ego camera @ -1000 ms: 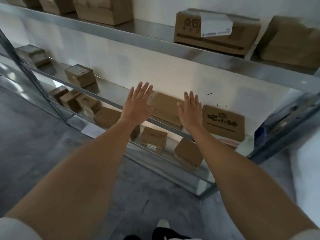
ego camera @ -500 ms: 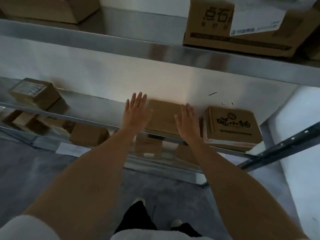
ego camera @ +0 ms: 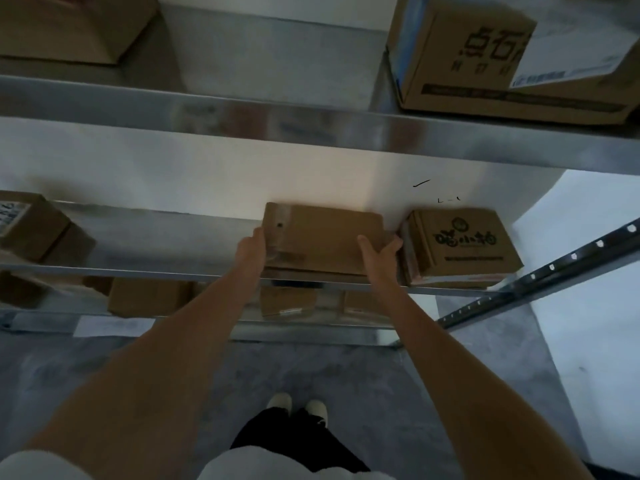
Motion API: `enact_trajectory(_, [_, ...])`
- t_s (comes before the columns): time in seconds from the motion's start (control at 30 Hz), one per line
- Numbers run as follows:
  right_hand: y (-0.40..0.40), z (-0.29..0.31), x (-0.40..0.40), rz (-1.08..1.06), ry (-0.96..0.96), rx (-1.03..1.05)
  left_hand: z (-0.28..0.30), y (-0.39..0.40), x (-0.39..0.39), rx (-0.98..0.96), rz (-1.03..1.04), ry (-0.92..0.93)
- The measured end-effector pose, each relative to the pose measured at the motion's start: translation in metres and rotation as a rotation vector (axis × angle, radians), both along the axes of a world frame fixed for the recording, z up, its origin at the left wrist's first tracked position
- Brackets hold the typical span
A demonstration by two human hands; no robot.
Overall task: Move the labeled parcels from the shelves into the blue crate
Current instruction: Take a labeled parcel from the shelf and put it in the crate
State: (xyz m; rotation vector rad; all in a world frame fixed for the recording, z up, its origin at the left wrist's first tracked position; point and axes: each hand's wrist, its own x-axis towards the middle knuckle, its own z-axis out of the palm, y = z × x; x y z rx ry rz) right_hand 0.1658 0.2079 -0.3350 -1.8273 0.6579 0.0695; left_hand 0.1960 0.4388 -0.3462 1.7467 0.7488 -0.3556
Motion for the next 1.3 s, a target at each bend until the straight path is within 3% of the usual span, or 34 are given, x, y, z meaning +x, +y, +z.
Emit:
enact_trajectory(0.37, [-0.027, 0.031, 0.011, -0.067, -0.033, 0.253, 0.029, 0.018, 0.01, -0.124, 0.375, -0.185])
enact_trajectory(0.73, [-0.004, 0.042, 0.017, 0.024, 0.002, 0.213, 0.034, 0.035, 0.009, -0.113, 0.257, -0.157])
enact_trajectory(1.1, [0.019, 0.004, 0.019, 0.29, 0.159, 0.027, 0.017, 0.045, 0.001, 0.329, -0.072, -0.12])
enact_trajectory(1.2, [0.017, 0.004, 0.019, 0.266, 0.125, -0.053, 0.031, 0.025, 0.004, 0.55, -0.064, -0.349])
enact_trajectory(1.3, [0.001, 0.023, 0.02, 0.141, -0.014, -0.165, 0.045, -0.013, 0.014, 0.642, -0.193, -0.643])
